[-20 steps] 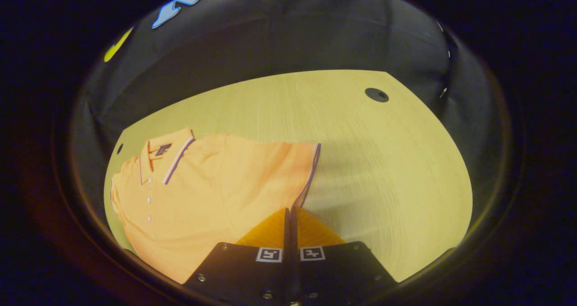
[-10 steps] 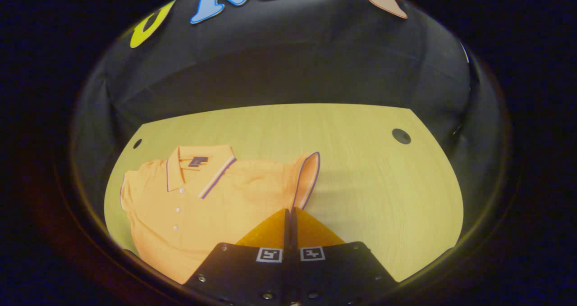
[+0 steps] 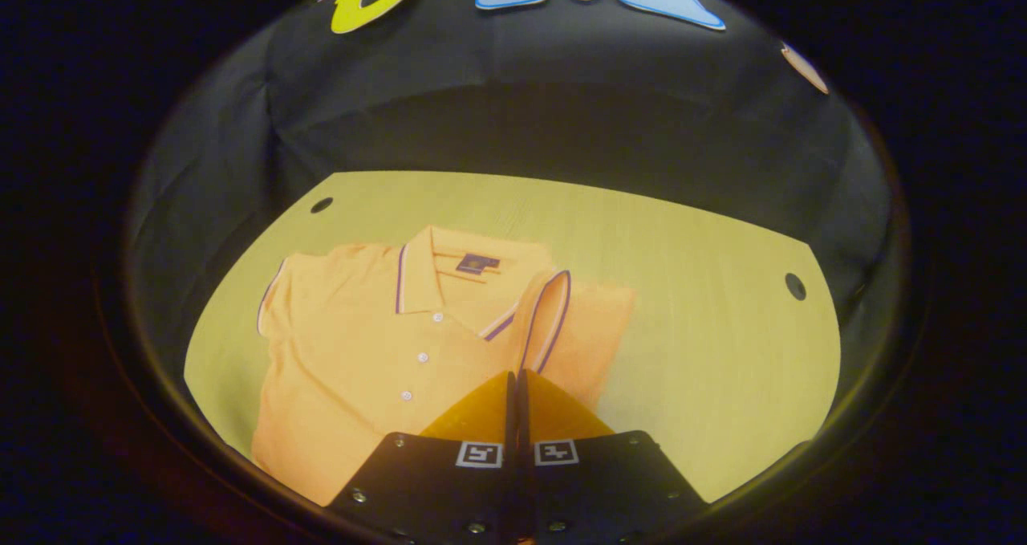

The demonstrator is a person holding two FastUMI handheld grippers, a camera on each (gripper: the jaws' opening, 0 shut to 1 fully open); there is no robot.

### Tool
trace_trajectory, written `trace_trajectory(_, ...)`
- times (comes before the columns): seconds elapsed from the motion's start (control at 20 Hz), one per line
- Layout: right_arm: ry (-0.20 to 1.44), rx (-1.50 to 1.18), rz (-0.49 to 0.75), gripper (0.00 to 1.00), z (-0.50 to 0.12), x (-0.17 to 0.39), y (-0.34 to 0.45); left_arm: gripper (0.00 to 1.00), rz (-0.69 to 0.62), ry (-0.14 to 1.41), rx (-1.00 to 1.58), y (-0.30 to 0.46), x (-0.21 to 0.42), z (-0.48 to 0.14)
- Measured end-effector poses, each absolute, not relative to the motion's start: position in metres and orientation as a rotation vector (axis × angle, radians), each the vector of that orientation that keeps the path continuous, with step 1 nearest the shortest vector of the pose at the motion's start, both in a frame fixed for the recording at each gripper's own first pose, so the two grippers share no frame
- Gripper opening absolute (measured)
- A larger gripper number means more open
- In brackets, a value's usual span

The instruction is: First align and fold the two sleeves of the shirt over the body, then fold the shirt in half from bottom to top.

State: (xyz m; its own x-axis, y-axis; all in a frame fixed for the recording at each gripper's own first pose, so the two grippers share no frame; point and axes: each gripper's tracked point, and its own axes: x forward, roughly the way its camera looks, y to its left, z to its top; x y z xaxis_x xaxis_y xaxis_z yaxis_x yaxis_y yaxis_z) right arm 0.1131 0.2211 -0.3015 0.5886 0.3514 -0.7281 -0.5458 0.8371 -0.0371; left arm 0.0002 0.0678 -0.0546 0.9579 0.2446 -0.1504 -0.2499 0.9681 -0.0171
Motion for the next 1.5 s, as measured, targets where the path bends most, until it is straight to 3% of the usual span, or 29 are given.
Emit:
trace_trajectory(0.1,0.798,-0.274,0.542,0.0,-0.307,0.109,0.227,0.94,0.259,0.149,-0.041,0.072,-0.004,-0.057)
trace_trajectory(0.3,0.8,-0.251,0.556,0.14,-0.302,0.104,0.233,0.94,0.267,0.158,-0.041,0.079,-0.009,-0.062)
trace_trajectory(0.35,0.792,-0.248,0.553,0.29,-0.301,0.107,0.233,0.94,0.265,0.159,-0.043,0.079,-0.009,-0.064)
trace_trajectory(0.45,0.788,-0.249,0.541,0.47,-0.296,0.105,0.231,0.94,0.259,0.162,-0.047,0.079,-0.009,-0.067)
trace_trajectory(0.5,0.788,-0.249,0.538,0.4,-0.296,0.104,0.23,0.94,0.255,0.164,-0.049,0.079,-0.008,-0.069)
trace_trajectory(0.85,0.766,-0.223,0.519,0.4,-0.279,0.095,0.223,0.94,0.209,0.191,-0.049,0.077,0.01,-0.094)
trace_trajectory(1.5,0.725,-0.121,0.503,0.4,-0.225,0.016,0.191,0.94,0.071,0.392,-0.069,0.083,0.133,-0.211)
